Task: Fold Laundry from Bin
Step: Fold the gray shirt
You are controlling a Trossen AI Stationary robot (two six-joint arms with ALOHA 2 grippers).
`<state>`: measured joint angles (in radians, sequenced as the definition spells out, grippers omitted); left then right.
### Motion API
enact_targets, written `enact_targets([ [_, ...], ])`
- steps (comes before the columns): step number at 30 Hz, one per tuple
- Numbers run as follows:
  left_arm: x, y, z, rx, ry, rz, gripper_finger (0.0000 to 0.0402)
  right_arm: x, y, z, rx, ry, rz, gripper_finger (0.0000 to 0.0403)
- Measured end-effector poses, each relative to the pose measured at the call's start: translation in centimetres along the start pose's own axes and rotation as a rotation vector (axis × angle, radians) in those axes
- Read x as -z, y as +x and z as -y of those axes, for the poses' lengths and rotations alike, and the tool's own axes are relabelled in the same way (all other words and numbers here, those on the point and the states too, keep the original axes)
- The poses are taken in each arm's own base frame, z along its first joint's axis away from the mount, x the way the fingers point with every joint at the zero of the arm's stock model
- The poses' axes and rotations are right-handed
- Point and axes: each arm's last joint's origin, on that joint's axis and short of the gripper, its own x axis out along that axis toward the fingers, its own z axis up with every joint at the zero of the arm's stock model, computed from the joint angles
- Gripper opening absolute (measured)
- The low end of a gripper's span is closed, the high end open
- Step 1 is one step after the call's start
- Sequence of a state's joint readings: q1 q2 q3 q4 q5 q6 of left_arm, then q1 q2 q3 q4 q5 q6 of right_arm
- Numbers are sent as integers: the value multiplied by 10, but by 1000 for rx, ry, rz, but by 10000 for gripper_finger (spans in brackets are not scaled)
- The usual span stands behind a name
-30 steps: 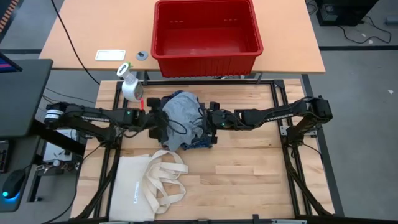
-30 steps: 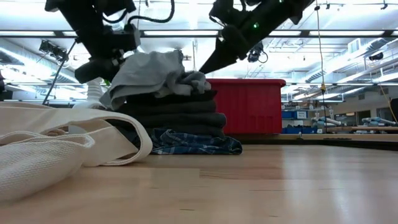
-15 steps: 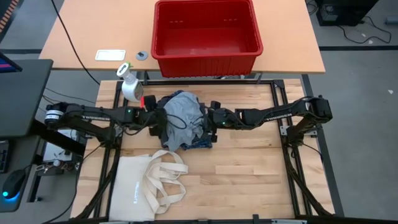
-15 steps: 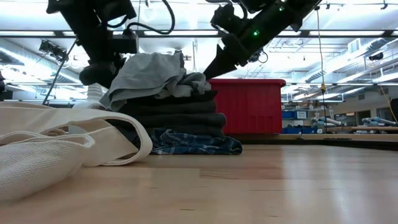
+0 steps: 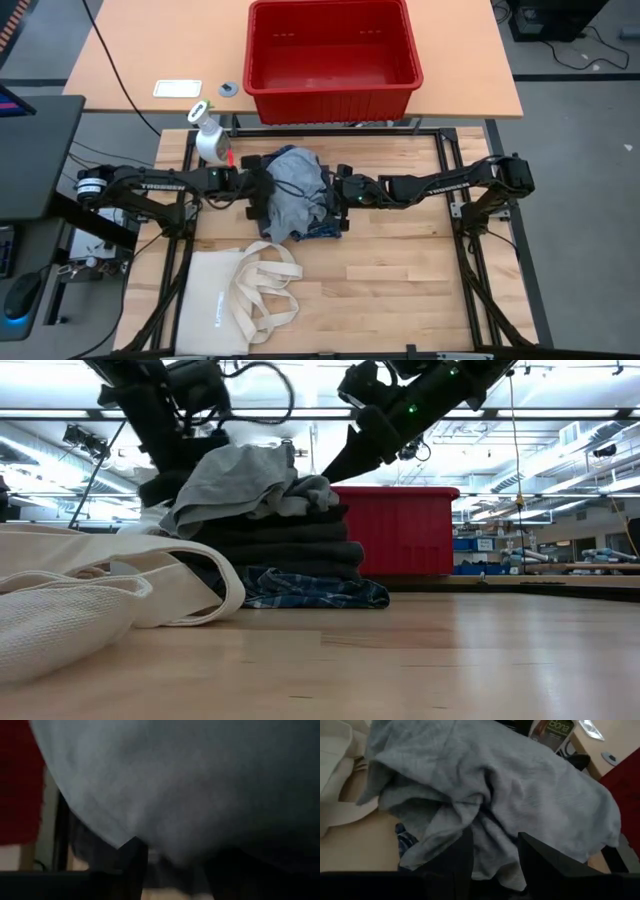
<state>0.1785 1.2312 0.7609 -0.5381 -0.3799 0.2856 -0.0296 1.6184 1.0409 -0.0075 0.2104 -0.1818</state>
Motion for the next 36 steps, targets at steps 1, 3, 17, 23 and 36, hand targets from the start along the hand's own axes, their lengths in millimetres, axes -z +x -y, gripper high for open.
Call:
enact_targets([
  [1,-3,0,-1,-9,-7,29,173,0,0,0,1,0,0,162],
  [3,-6,0,-3,-21,-1,54,156,-1,0,0,2,1,7,162],
  [17,-21,-4,-34,-518,74,58,26,-1,0,0,7,1,13,162],
  [23,-7,5,-50,-507,57,-44,28,0,0,0,4,4,-3,161],
  [36,3,11,-40,-372,-11,-98,189,-6,0,1,9,-42,61,162],
])
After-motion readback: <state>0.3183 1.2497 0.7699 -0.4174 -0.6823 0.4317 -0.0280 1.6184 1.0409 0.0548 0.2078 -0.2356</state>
